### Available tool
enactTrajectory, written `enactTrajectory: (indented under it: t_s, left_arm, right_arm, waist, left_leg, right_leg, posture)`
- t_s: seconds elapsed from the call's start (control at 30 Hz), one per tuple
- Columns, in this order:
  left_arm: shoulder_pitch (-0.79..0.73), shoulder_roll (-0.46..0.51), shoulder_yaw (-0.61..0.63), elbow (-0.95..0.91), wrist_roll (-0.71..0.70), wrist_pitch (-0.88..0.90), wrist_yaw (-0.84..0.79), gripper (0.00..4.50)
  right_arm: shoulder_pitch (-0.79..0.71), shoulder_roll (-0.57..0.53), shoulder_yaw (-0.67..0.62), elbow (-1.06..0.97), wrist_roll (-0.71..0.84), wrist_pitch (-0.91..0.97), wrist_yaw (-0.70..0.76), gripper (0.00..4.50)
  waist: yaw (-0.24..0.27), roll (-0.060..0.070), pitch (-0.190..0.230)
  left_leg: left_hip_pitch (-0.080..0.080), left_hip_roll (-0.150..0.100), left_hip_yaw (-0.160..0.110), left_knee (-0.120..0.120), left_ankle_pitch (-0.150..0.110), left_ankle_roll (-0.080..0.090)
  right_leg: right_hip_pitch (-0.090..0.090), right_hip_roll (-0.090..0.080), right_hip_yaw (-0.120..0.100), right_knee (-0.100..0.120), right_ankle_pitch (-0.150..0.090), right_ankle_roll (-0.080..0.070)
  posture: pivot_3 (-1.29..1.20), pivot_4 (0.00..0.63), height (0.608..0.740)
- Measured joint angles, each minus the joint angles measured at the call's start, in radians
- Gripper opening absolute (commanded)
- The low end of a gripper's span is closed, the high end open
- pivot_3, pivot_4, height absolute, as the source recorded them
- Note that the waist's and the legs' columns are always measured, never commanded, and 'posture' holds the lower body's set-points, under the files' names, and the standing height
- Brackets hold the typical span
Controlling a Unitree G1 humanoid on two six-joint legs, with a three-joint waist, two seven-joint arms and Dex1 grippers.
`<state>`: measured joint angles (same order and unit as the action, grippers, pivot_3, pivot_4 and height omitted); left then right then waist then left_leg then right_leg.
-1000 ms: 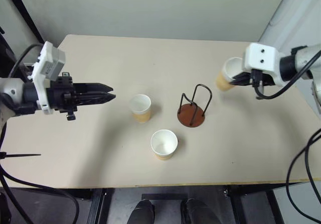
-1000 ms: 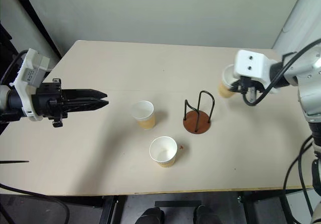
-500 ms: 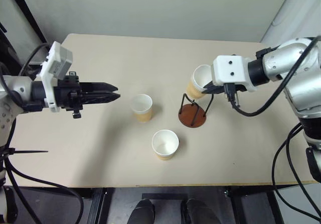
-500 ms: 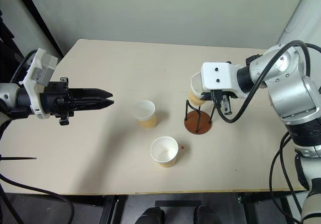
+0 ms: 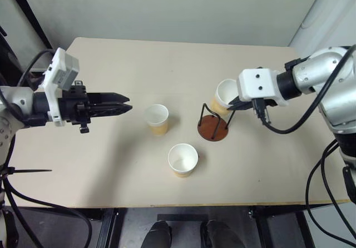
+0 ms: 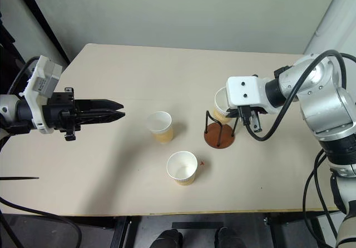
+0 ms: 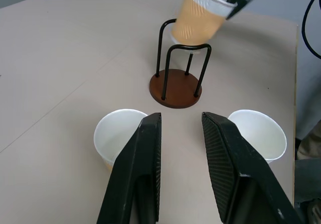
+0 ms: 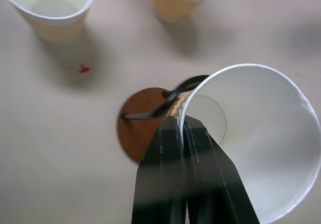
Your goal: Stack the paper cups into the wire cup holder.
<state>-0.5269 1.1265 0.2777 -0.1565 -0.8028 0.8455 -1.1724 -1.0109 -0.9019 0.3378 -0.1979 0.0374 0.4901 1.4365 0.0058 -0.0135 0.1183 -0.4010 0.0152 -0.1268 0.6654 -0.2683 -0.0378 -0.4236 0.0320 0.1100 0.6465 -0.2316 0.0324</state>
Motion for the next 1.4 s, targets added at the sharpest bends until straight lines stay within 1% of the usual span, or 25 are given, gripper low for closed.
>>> enactTrajectory:
  t_s: [0.07,0.13,0.43,0.53,0.6,0.7,0.9,1.0,1.2,1.4]
  left_arm:
    - [-0.002,-0.003,0.000,0.000,0.000,0.000,0.001,1.36]
    - [-0.004,-0.007,0.000,0.000,0.000,0.001,0.002,1.36]
    - [-0.022,-0.029,-0.015,0.001,0.006,0.000,0.005,1.36]
    - [-0.023,-0.030,-0.026,0.011,0.039,-0.020,0.022,1.36]
    - [-0.022,-0.022,-0.050,0.024,0.096,-0.062,0.029,1.36]
    - [-0.014,-0.015,-0.088,0.032,0.173,-0.120,0.039,1.36]
    - [-0.020,0.002,-0.173,0.044,0.378,-0.330,0.063,1.36]
    - [-0.021,0.012,-0.206,0.032,0.436,-0.408,0.039,1.36]
    - [-0.097,0.036,-0.322,0.032,0.570,-0.541,-0.033,1.36]
    - [-0.151,0.043,-0.383,0.033,0.653,-0.569,-0.080,1.36]
  right_arm:
    - [0.005,0.007,0.001,-0.002,-0.002,0.011,-0.009,0.94]
    - [0.005,0.028,0.001,-0.004,-0.002,0.030,-0.031,1.62]
    - [-0.006,0.061,-0.023,0.024,0.002,0.089,-0.134,1.62]
    - [-0.010,0.082,-0.060,0.014,0.052,0.145,-0.145,1.62]
    - [-0.015,0.103,-0.087,-0.021,0.113,0.203,-0.142,1.62]
    - [-0.032,0.104,-0.101,-0.055,0.175,0.256,-0.140,1.62]
    - [-0.062,0.078,-0.132,-0.084,0.295,0.333,-0.099,1.62]
    - [-0.083,0.069,-0.146,-0.095,0.356,0.368,-0.082,1.62]
    - [-0.083,0.020,-0.148,-0.106,0.391,0.379,-0.078,1.62]
    - [-0.083,-0.036,-0.148,-0.102,0.393,0.379,-0.075,1.62]
  waist:
    - [0.000,0.000,0.000]
    - [-0.001,0.000,0.000]
    - [0.000,0.000,0.000]
    - [0.000,0.000,0.000]
    - [-0.001,0.000,0.000]
    - [0.000,0.000,0.000]
    - [0.001,0.000,0.000]
    - [0.000,0.000,0.000]
    - [0.003,0.000,0.000]
    - [0.000,0.000,0.000]
  left_leg:
    - [0.000,0.000,0.000,0.000,0.000,0.000]
    - [0.000,0.000,0.000,0.000,0.000,0.000]
    - [0.000,0.000,0.000,0.000,0.000,0.000]
    - [0.000,0.000,0.000,0.000,0.000,0.000]
    - [0.000,0.000,0.000,-0.001,0.000,-0.001]
    - [0.000,0.000,0.000,0.000,0.000,-0.001]
    - [0.000,0.000,0.000,0.000,0.000,0.000]
    - [0.000,0.000,0.000,-0.001,0.000,0.000]
    - [-0.001,0.000,-0.001,0.000,-0.001,0.002]
    - [-0.002,0.000,-0.001,-0.001,-0.002,0.004]
  right_leg:
    - [0.000,0.000,0.000,0.000,0.000,0.000]
    - [0.000,0.000,0.000,0.001,0.000,0.000]
    - [0.000,0.000,0.000,0.000,0.000,0.000]
    - [-0.001,0.000,0.000,0.000,0.000,0.000]
    - [-0.001,0.000,0.000,0.000,0.000,0.000]
    - [0.000,0.000,0.000,-0.001,0.000,0.000]
    - [0.000,0.000,0.000,-0.001,0.000,0.000]
    - [-0.001,0.000,0.000,0.000,-0.001,-0.001]
    - [-0.001,0.000,0.000,0.000,-0.001,-0.001]
    - [-0.002,0.000,0.000,0.000,-0.001,-0.001]
  posture:
    - [0.00,0.150,0.740]
    - [0.00,0.150,0.740]
    - [0.00,0.150,0.740]
    - [0.00,0.150,0.740]
    - [0.00,0.150,0.740]
    - [0.00,0.150,0.740]
    - [0.00,0.150,0.740]
    - [0.00,0.150,0.740]
    - [0.00,0.150,0.740]
    - [0.00,0.150,0.740]
